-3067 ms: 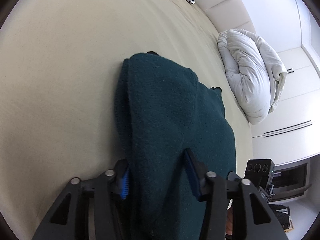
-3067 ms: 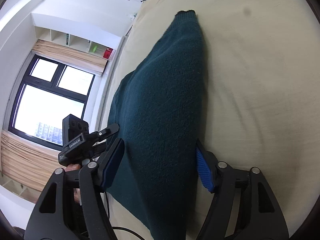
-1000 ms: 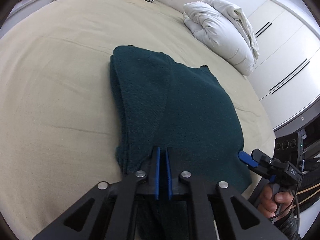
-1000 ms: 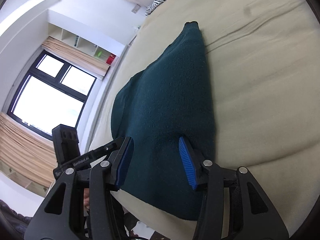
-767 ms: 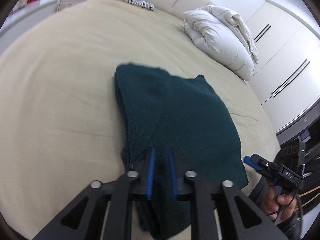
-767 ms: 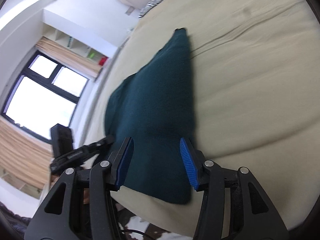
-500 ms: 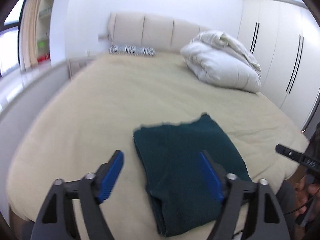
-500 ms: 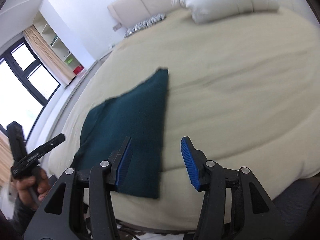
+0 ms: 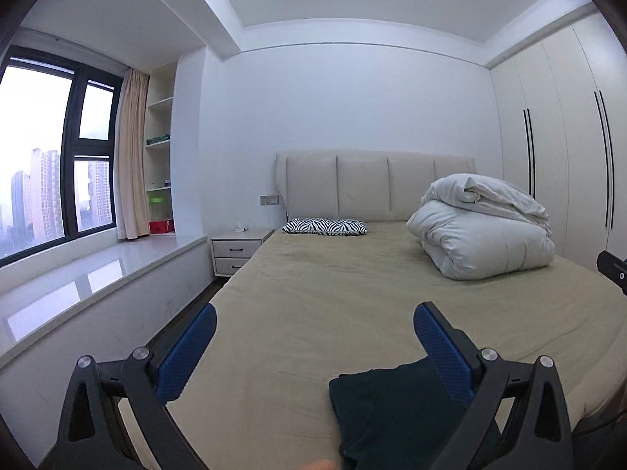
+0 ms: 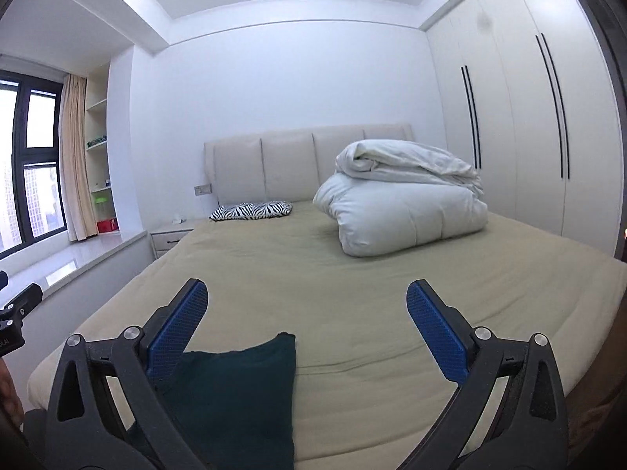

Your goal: Fold small clothes

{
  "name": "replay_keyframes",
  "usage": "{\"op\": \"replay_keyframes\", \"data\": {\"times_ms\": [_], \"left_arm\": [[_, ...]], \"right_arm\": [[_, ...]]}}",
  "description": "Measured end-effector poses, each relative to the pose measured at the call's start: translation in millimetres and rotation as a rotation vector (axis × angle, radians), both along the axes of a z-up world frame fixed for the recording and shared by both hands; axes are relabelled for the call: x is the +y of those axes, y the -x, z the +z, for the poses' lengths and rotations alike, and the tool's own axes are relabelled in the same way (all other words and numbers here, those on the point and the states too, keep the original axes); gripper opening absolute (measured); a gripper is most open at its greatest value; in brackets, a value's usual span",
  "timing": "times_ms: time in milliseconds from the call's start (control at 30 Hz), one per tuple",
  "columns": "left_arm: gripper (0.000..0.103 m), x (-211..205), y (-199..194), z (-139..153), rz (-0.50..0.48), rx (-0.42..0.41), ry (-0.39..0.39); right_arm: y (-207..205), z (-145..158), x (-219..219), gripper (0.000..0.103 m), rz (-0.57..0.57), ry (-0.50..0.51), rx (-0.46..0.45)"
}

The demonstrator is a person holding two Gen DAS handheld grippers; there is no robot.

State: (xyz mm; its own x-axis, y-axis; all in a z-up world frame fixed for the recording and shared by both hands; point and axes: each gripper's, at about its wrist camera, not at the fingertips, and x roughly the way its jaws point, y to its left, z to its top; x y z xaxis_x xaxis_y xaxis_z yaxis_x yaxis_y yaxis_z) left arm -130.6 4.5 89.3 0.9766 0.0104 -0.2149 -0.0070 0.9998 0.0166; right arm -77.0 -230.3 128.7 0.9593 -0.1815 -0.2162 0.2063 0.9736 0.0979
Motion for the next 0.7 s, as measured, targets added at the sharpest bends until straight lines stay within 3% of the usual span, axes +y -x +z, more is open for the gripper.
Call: {"op": "replay_keyframes", "data": {"times_ms": [100, 200, 300, 433, 700], "left_arm": [[0.103, 3.8, 0.6, -2.4, 0.002, 0.035, 0.021], [0.103, 5.2, 2.5, -12.3, 0.038, 0.059, -0.019], [0.103, 0.6, -2.0, -28.5, 0.062, 0.134, -0.068], [0.103, -4.3, -10.9, -50.6, 0.1, 0.234, -0.129], [0.103, -2.6, -44.1, -98.1, 0.033, 0.523, -0.025]], "right_arm": [[9.1, 16.6, 3.3, 0.103, 0.031, -0.028, -0.032], [13.0, 29.9, 12.1, 0.103, 0.056, -0.041, -0.035], [20.1, 34.1, 16.7, 0.103, 0.071, -0.038, -0.011], [19.2, 17.4, 23.8, 0.103, 0.066, -0.02, 0.055], [-21.9, -43.8, 27.2, 0.103, 0.062, -0.058, 0.265]]}}
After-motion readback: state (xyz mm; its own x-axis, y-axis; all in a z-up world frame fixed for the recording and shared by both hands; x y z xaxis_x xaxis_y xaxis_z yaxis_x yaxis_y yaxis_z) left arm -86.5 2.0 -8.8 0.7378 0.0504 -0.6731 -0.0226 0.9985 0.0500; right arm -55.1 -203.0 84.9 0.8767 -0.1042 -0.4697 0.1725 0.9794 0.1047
